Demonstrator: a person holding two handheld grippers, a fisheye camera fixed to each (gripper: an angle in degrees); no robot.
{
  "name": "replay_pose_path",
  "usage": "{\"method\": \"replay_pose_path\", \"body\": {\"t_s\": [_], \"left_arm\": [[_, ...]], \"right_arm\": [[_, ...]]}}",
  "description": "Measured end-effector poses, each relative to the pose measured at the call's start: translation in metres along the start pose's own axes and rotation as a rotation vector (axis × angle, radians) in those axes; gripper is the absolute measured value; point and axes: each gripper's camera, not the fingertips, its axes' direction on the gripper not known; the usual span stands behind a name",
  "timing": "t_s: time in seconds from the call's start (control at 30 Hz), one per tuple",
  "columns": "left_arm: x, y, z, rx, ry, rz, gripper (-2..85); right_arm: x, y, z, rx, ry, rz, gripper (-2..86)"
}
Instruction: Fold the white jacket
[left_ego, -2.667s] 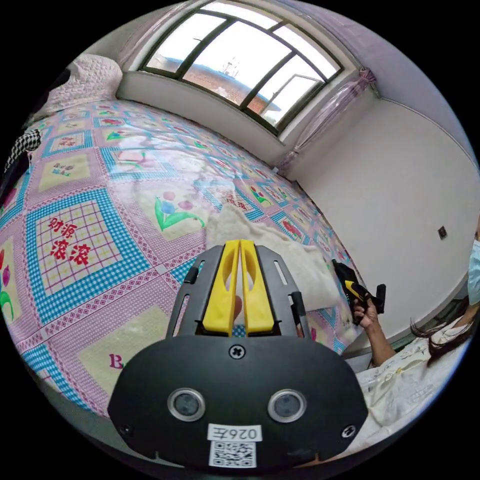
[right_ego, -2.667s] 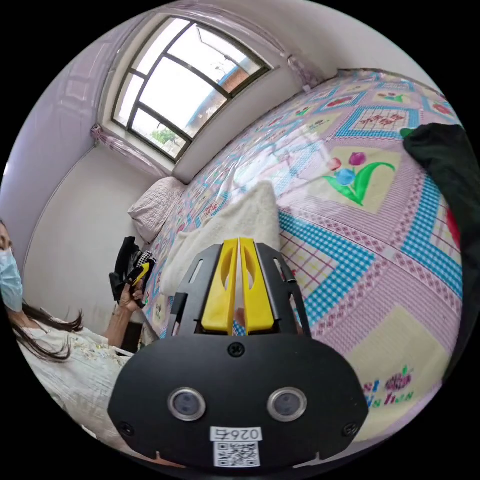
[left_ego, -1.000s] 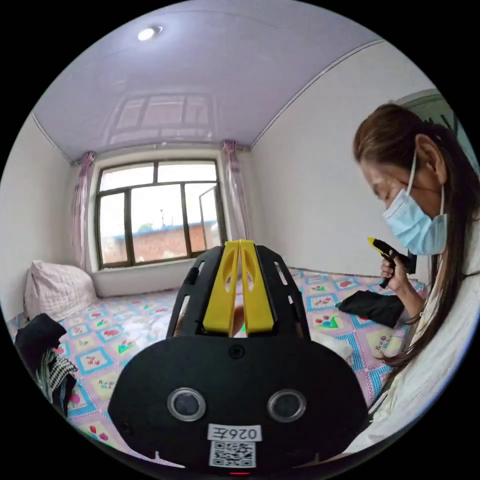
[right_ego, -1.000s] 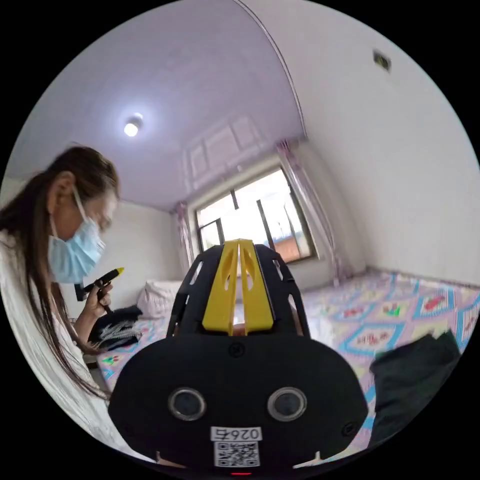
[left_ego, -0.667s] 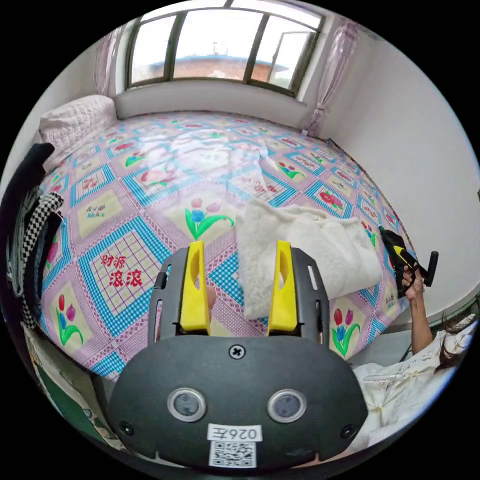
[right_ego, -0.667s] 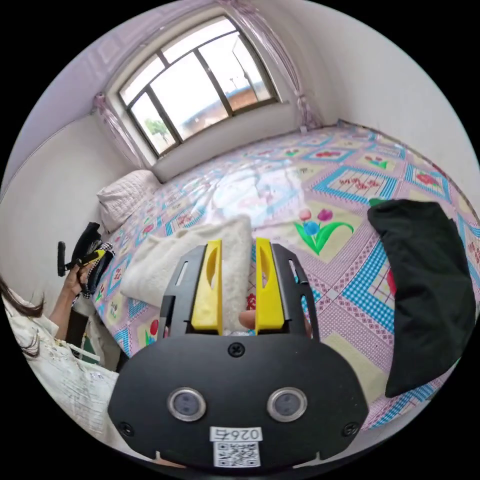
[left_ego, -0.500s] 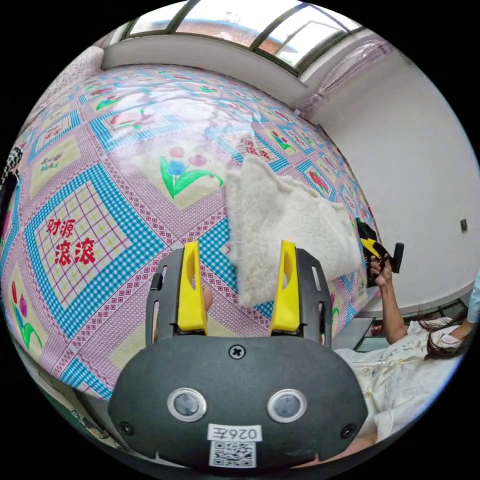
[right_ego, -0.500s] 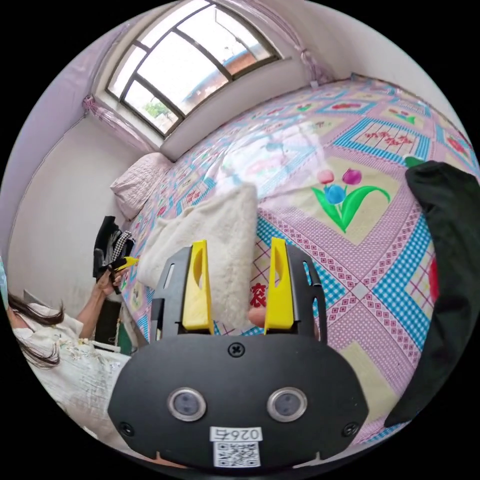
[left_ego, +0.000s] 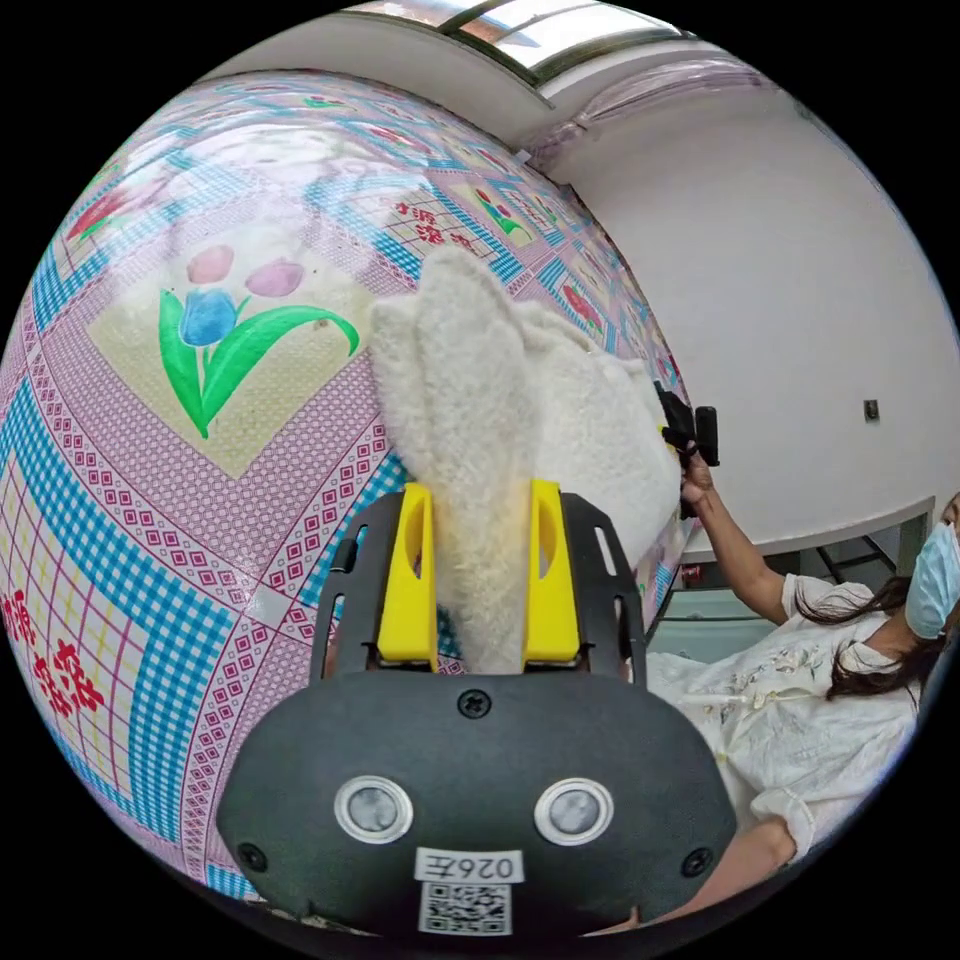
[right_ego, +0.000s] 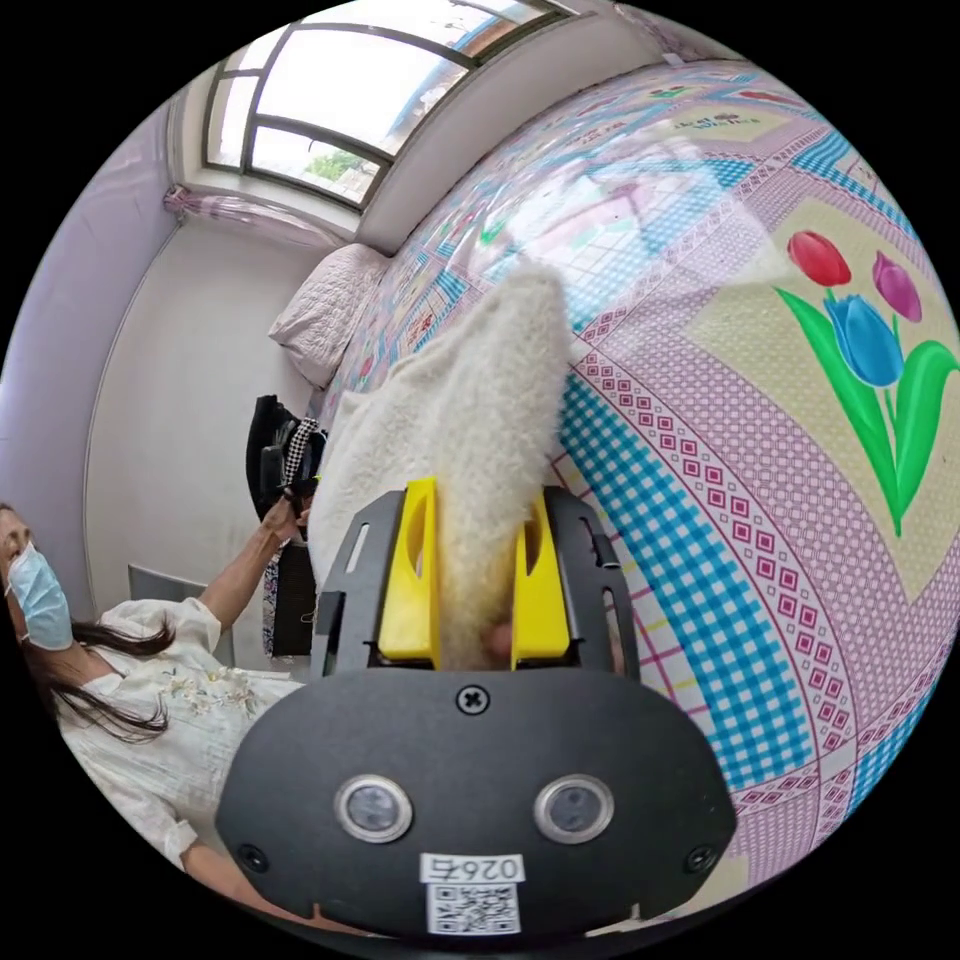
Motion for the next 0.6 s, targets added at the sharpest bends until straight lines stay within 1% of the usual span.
{"method": "replay_pose_path", "body": {"t_s": [0.07,0.1,0.2,0.3,0.43,0.53,0.6], "left_arm": [[0.002,-0.010,-0.003,-0.016,-0.010,0.031,10.6],[-0.002,-0.016,-0.003,-0.043,0.026,0.016,9.7],[-0.010,-0.023,-0.012,-0.030,0.066,-0.014,9.0],[-0.003,-0.022,-0.018,-0.076,0.069,-0.002,8.7],[0.017,0.004,-0.017,-0.157,0.083,0.035,8.8],[0.025,0.027,-0.020,-0.121,0.094,0.080,9.9],[0.018,0.028,-0.024,-0.088,0.104,0.058,10.7]], "right_arm": [[0.005,-0.014,-0.006,-0.019,-0.011,0.046,5.7],[0.008,-0.016,-0.008,-0.021,-0.025,0.066,5.3],[0.015,-0.019,-0.018,-0.016,-0.075,0.131,3.4],[0.002,-0.005,-0.034,-0.016,-0.046,0.136,2.3],[-0.022,0.054,-0.059,-0.063,0.017,0.157,2.1],[-0.036,0.108,-0.072,-0.069,0.026,0.203,3.0],[-0.038,0.133,-0.080,-0.009,-0.002,0.234,4.7]]}}
